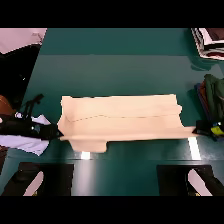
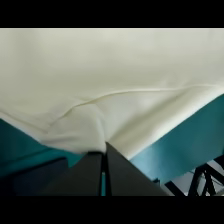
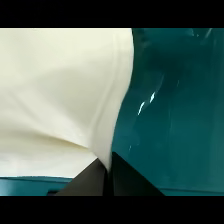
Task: Fold the shirts.
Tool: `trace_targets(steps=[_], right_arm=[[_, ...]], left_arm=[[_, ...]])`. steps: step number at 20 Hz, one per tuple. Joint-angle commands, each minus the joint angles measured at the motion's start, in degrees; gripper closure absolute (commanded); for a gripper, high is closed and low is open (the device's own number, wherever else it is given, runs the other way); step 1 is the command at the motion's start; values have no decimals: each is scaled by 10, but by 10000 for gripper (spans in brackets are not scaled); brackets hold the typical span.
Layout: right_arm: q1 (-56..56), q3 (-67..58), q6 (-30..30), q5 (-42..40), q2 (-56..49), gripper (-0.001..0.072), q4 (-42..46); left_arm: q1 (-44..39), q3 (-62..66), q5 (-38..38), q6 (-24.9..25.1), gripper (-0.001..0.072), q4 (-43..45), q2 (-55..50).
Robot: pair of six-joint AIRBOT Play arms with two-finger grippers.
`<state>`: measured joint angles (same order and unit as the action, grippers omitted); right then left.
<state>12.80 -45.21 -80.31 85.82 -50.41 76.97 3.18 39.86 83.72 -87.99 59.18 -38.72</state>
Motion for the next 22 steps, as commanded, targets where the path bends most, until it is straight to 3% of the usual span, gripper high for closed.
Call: trace_targets(steps=[1, 7, 10, 11, 12, 13, 15, 18, 19, 20, 21, 22], right_arm=[[-72, -86, -26, -70, -91, 699, 6], [-123, -266, -28, -89, -298, 697, 5], [-122, -327, -28, -85, -362, 696, 3], [-122, -341, -27, -83, -377, 664, -10], [-118, -351, -20, -83, -389, 479, -37], [-111, -359, -7, -84, -397, 359, -69], [-90, -366, 28, -85, -402, 345, -132], [-40, -353, 57, -44, -385, 345, -160], [-19, -330, 59, -44, -372, 340, -159], [-1, -305, 61, -47, -363, 250, -160], [20, -275, 63, -49, -356, 154, -160], [37, -249, 70, -48, -356, 136, -161]], left_arm=[[0, 51, -103, 36, 682, 15, -76], [0, 174, -227, 75, 679, 9, -312], [0, 214, -269, 89, 678, -6, -386], [0, 219, -278, 89, 673, -12, -397], [0, 221, -285, 88, 453, -14, -401], [0, 222, -294, 77, 184, -15, -402], [2, 239, -276, 70, 162, -11, -402], [0, 276, -195, 70, 164, -6, -401], [0, 278, -181, 70, 210, -13, -401], [0, 278, -175, 72, 481, -23, -402], [0, 278, -175, 83, 683, -38, -402], [0, 278, -181, 92, 679, -59, -402]])
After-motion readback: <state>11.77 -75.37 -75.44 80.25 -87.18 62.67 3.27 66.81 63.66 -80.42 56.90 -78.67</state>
